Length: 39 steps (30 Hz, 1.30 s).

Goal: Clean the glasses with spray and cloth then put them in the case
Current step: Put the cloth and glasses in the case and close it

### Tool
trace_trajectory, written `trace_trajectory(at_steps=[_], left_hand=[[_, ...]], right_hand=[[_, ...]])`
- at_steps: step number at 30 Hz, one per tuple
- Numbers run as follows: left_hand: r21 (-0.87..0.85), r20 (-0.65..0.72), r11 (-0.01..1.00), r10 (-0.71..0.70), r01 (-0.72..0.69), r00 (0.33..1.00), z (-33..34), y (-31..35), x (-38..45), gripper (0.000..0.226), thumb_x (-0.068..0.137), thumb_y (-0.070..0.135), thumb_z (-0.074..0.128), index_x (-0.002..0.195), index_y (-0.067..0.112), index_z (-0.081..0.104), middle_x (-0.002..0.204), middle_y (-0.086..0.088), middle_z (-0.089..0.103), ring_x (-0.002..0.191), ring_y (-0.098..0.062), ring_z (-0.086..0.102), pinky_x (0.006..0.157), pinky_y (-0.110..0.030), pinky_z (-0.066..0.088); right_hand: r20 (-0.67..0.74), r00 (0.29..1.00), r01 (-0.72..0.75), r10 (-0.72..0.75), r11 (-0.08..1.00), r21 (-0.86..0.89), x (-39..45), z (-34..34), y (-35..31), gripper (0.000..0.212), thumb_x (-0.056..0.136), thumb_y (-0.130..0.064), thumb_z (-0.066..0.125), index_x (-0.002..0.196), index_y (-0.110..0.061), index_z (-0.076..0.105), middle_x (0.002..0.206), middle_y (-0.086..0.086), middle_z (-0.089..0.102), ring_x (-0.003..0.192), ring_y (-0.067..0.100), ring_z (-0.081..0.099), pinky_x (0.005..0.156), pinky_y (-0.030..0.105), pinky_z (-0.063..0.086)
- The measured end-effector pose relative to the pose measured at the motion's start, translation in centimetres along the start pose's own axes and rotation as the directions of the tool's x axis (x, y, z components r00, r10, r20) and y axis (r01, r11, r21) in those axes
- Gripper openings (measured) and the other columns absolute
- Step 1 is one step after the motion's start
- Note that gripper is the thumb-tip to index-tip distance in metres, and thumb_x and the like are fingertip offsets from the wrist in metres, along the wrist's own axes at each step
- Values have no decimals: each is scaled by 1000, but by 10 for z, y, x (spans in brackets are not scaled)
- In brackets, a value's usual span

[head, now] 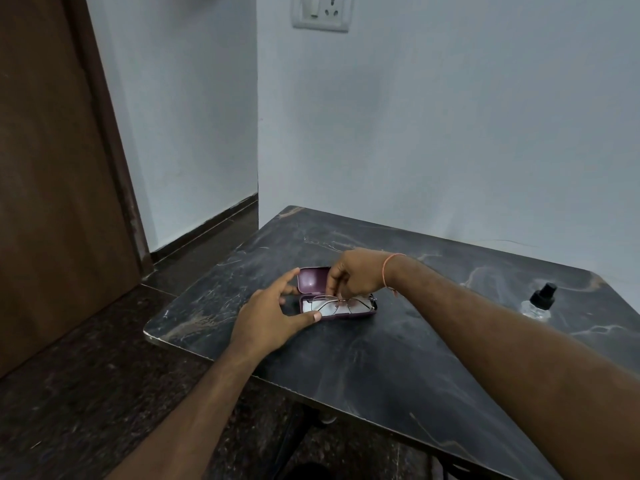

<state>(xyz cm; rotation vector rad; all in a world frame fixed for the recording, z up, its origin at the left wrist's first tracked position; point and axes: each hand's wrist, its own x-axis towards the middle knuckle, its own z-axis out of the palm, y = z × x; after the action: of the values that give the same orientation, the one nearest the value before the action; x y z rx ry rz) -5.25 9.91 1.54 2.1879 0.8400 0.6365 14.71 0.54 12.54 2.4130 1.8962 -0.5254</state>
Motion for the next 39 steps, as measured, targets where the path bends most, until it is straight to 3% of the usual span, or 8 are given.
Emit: trace_trajectory(at_steps=[4,8,12,22,25,28,34,39], left_hand=[[0,-2,1000,0,0,1000,0,-1,-1,108,77,62,92,167,47,35,142,22,69,123,-9,62,109,-48,54],[2,1,1000,7,-7,1000,1,0,0,107,78,63,91,167,47,35,141,22,70,122,-8,61,109,-49,54],[-9,1,1000,3,-3,1000,0,0,0,107,78,61,92,167,46,35,142,21,70,123,-9,62,110,-49,54],[-1,3,1000,-1,1,1000,0,3,-1,107,78,61,91,167,47,34,145,20,68,125,-9,62,110,-49,54],[-8,1,1000,2,-2,1000,0,2,-1,107,78,61,92,167,47,34,145,21,68,124,-9,62,108,-48,55],[-11,3,1000,6,-6,1000,-1,3,-2,107,78,60,92,167,48,34,145,21,69,123,-9,62,109,-48,54],[-17,16,1000,5,-5,1000,-2,3,-2,107,78,59,93,167,50,33,145,22,67,123,-8,61,109,-49,54],[-40,20,999,12,-11,1000,-3,3,-4,105,77,55,95,163,54,35,140,26,68,119,-7,62,106,-46,53]], right_hand=[[-91,996,22,-28,997,-68,-4,7,-1,30,90,-12,72,110,-31,83,90,-16,76,82,5,65,69,16,43],[-155,986,52,-65,995,-87,-10,10,2,28,94,-15,68,111,-31,84,106,-13,82,92,6,69,83,20,45],[-142,987,61,-79,990,-126,-13,11,1,34,95,-14,59,114,-30,83,117,-10,79,104,12,69,90,25,48],[-287,950,86,-122,987,-135,-21,24,7,23,94,-29,71,114,-32,81,104,-8,81,83,11,62,78,26,44],[-294,945,104,-144,983,-149,-20,30,11,24,96,-31,71,118,-32,81,113,-4,78,99,18,69,87,33,52],[-321,931,131,-174,980,-152,-21,33,16,30,100,-32,69,127,-29,79,117,0,72,108,21,66,91,30,48],[-557,826,96,-89,995,-16,-37,25,43,36,99,-20,70,135,-20,73,123,4,74,114,22,67,102,33,50],[-444,896,7,-12,1000,-13,-42,30,57,53,105,-27,64,156,-24,53,158,0,57,147,22,50,121,31,33]])
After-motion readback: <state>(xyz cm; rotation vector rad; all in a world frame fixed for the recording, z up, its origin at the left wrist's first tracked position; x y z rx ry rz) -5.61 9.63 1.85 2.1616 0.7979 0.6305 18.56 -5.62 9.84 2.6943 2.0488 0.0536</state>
